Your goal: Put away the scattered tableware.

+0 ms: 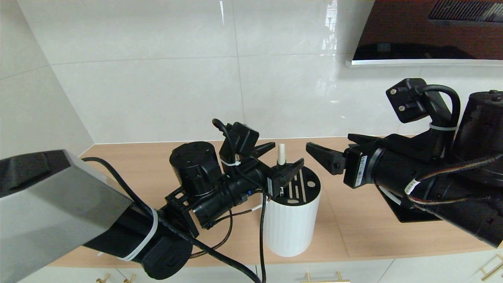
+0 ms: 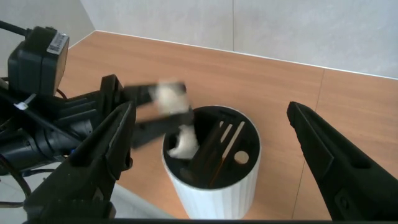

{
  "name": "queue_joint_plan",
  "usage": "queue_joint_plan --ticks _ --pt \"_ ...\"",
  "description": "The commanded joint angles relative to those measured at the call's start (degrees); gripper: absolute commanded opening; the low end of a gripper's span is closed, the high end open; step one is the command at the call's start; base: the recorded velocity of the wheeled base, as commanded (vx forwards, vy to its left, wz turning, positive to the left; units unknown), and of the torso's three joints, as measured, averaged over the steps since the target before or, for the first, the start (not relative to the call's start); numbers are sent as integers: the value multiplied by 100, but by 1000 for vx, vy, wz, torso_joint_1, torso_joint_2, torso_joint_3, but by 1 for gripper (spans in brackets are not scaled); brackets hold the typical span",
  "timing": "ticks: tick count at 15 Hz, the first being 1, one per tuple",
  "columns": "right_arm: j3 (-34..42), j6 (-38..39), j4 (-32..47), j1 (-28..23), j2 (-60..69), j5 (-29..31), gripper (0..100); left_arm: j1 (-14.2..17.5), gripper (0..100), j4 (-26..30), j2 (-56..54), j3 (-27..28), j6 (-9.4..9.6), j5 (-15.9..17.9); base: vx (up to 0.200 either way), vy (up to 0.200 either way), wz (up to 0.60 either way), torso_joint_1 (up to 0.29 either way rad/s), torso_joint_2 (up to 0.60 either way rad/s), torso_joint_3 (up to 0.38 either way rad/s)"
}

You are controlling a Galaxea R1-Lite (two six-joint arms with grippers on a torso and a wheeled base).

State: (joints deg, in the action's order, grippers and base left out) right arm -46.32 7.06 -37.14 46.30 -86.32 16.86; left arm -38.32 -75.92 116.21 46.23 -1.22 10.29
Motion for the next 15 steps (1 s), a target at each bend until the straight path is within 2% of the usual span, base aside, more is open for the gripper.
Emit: queue_joint_plan --ticks 1,6,7,9,10,11,13,14,15 --pt "1 -3 -3 2 -16 2 100 -1 100 -37 -11 36 -1 -45 0 0 0 0 0 0" --pt "9 6 -3 2 -7 2 100 -1 100 -133 -90 44 -10 -88 0 0 0 0 0 0" --pt "1 6 -3 2 10 10 100 -1 100 -248 -266 44 -63 -115 0 0 0 0 0 0" --pt "9 -3 5 -139 151 37 100 26 100 -371 -863 44 -467 -449 0 0 0 0 0 0" --pt "53 6 5 -341 265 72 100 105 100 -379 -1241 27 -572 -528 0 0 0 0 0 0" --pt "185 -3 -3 -482 467 81 100 333 100 -371 -1654 -61 -599 -563 0 0 0 0 0 0" --pt "651 -73 14 -807 1188 72 100 834 100 -335 -2516 -615 -599 -589 0 0 0 0 0 0" --pt "827 -82 23 -886 1416 72 100 957 100 -327 -2709 -773 -608 -589 0 0 0 0 0 0" --pt "1257 -91 58 -1097 2093 72 100 1204 100 -309 -3245 -1362 -643 -589 0 0 0 0 0 0"
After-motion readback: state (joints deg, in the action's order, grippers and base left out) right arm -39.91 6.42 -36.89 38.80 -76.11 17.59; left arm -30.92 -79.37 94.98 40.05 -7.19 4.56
